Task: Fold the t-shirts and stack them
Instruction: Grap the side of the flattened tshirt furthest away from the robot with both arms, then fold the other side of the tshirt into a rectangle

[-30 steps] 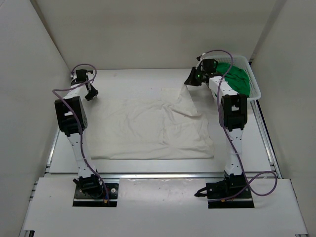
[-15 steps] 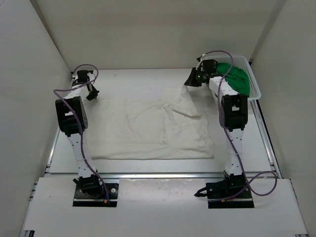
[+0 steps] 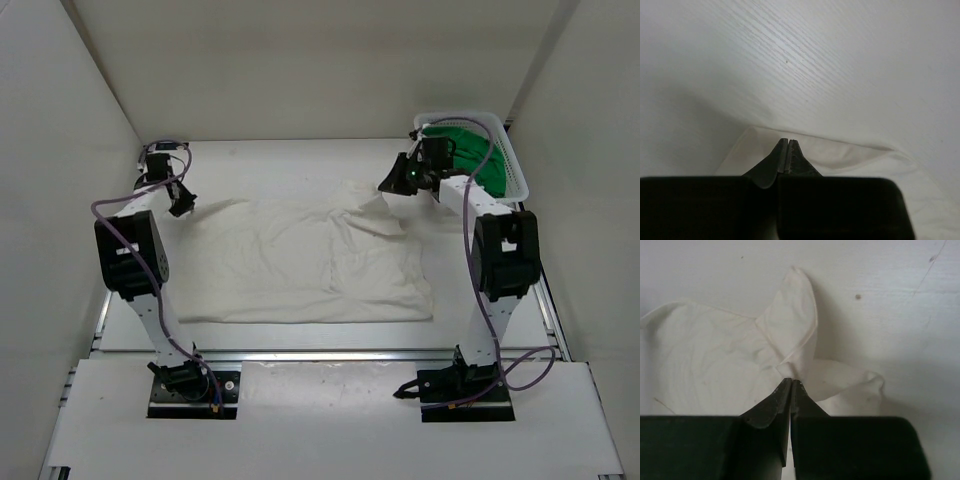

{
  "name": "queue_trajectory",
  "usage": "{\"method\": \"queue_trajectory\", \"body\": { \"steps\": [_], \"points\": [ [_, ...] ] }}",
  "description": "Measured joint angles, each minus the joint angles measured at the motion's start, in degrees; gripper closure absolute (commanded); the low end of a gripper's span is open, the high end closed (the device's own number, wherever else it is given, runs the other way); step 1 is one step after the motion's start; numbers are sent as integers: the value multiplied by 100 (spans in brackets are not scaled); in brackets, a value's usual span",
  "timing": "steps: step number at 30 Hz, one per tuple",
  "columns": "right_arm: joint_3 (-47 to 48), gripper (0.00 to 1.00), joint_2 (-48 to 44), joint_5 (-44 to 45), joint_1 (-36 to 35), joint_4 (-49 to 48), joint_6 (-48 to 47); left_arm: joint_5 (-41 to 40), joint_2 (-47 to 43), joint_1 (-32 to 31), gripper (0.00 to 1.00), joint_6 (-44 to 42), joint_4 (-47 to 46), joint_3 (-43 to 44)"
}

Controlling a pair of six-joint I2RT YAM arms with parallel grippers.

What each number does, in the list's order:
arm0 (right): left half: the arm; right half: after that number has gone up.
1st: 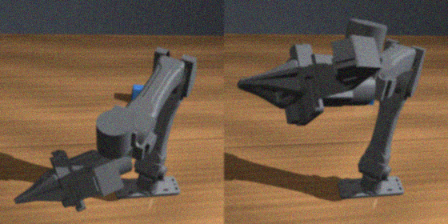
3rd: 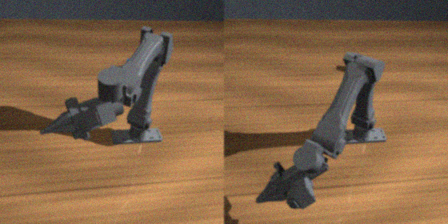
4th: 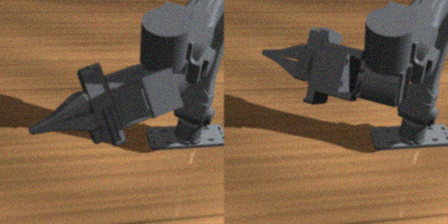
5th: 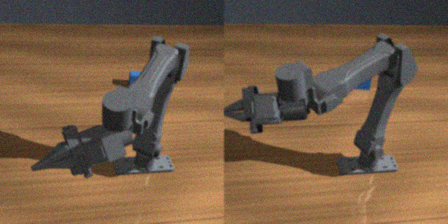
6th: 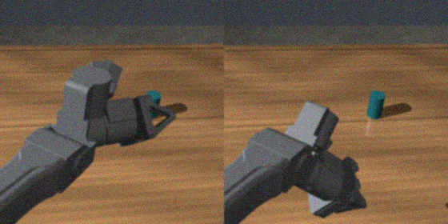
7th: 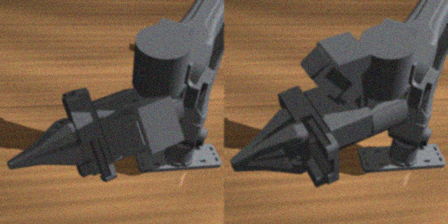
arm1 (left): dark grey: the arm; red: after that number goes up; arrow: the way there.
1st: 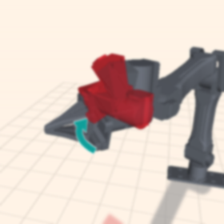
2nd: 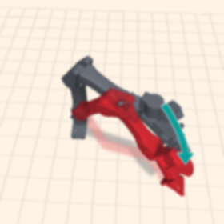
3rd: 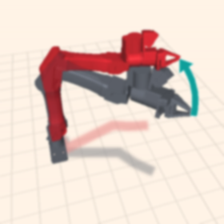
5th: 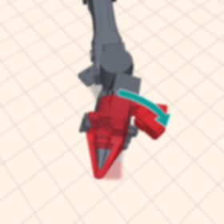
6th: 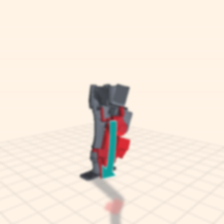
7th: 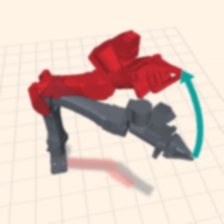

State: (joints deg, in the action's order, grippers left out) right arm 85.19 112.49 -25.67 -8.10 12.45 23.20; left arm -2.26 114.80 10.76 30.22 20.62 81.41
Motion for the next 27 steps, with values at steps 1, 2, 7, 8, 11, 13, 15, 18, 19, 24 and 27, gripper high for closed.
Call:
{"method": "queue_trajectory", "body": {
  "steps": [1, 2, 7, 8, 11, 13, 15, 18, 19, 24, 27],
  "points": [
    [-269, 100, -267, 17, -31, -50, 17, 24, -201, 11, 100, 26, -44, -157],
    [-520, 100, -520, 33, -70, -83, 52, 50, -415, 37, 100, 48, -105, -337],
    [-1722, 100, -1716, 190, -284, -339, 111, 291, -1373, 212, 100, 153, -350, -1235],
    [-1958, 100, -1934, 227, -328, -361, 120, 337, -1515, 275, 100, 175, -378, -1377],
    [-2594, 100, -2542, 319, -417, -420, 122, 468, -1832, 479, 100, 195, -442, -1731],
    [-3040, 100, -3012, 393, -415, -435, 140, 535, -2022, 625, 100, 212, -470, -1956],
    [-3447, 100, -3488, 485, -391, -426, 166, 601, -2159, 756, 100, 234, -516, -2153],
    [-3932, 100, -4122, 592, -297, -411, 188, 726, -2308, 918, 100, 306, -564, -2413],
    [-4063, 100, -4291, 616, -247, -398, 195, 761, -2352, 955, 100, 326, -564, -2481],
    [-4704, 100, -5036, 684, 0, -291, 232, 872, -2739, 997, 100, 393, -564, -2697],
    [-5014, 100, -5453, 684, 107, -140, 260, 922, -3152, 979, 100, 428, -564, -2855]
  ]
}}
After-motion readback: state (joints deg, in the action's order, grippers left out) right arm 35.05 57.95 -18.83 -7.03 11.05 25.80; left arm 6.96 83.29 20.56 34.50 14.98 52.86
